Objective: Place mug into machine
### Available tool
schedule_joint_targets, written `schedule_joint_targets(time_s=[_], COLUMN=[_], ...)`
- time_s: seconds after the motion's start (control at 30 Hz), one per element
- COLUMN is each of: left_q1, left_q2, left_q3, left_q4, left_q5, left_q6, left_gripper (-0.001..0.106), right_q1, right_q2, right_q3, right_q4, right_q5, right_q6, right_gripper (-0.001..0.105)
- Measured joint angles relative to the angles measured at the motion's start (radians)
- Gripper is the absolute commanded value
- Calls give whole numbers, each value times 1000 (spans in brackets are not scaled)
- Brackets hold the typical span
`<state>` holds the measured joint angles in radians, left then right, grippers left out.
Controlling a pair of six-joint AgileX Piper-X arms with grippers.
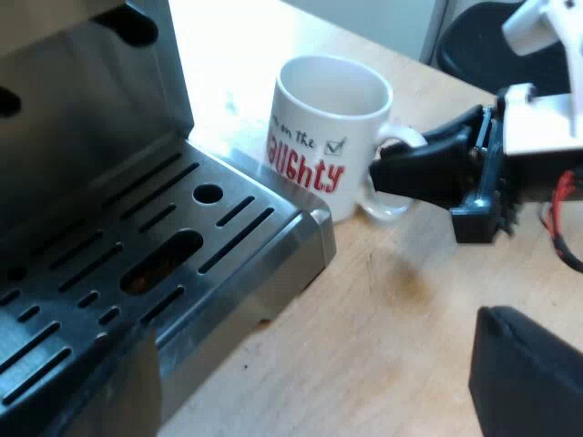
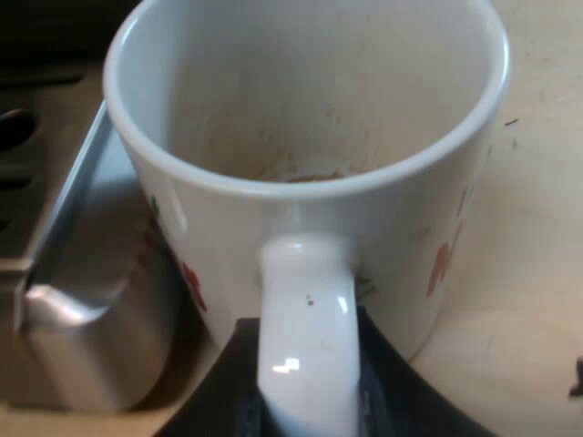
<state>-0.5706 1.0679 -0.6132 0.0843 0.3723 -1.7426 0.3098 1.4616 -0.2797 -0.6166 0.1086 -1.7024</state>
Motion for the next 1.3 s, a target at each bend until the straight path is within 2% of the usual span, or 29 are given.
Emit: schedule_joint_targets(time_s=[0.1, 0.23, 0.43, 0.6, 0.83, 0.97, 1.07, 1.3], left_q1=[0, 0, 0, 0, 0, 0, 0, 0], left_q2=[-4, -54, -222, -352, -463, -522, -559, -670], left_q3=[0, 0, 0, 0, 2, 1, 1, 1], left_q4=[21, 33, 49, 149, 239, 320, 384, 518], left_q5=[0, 0, 0, 0, 0, 0, 0, -87], left_q6=[0, 0, 0, 0, 0, 0, 0, 0], left_gripper=[71, 71, 71, 71, 71, 67, 66, 66], right_q1=[42, 56, 56, 56, 56, 84, 135, 315], right_q2=[-56, -128, -286, -461, -690, -823, -903, -985], right_q3=[12, 12, 12, 12, 13, 13, 13, -54], right_q4=[50, 111, 261, 423, 639, 771, 849, 1044], right_q5=[72, 116, 146, 148, 150, 152, 152, 173], right_q6=[-2, -2, -12, -13, -16, -86, -108, -114], right_gripper=[0, 0, 0, 0, 0, 0, 0, 0])
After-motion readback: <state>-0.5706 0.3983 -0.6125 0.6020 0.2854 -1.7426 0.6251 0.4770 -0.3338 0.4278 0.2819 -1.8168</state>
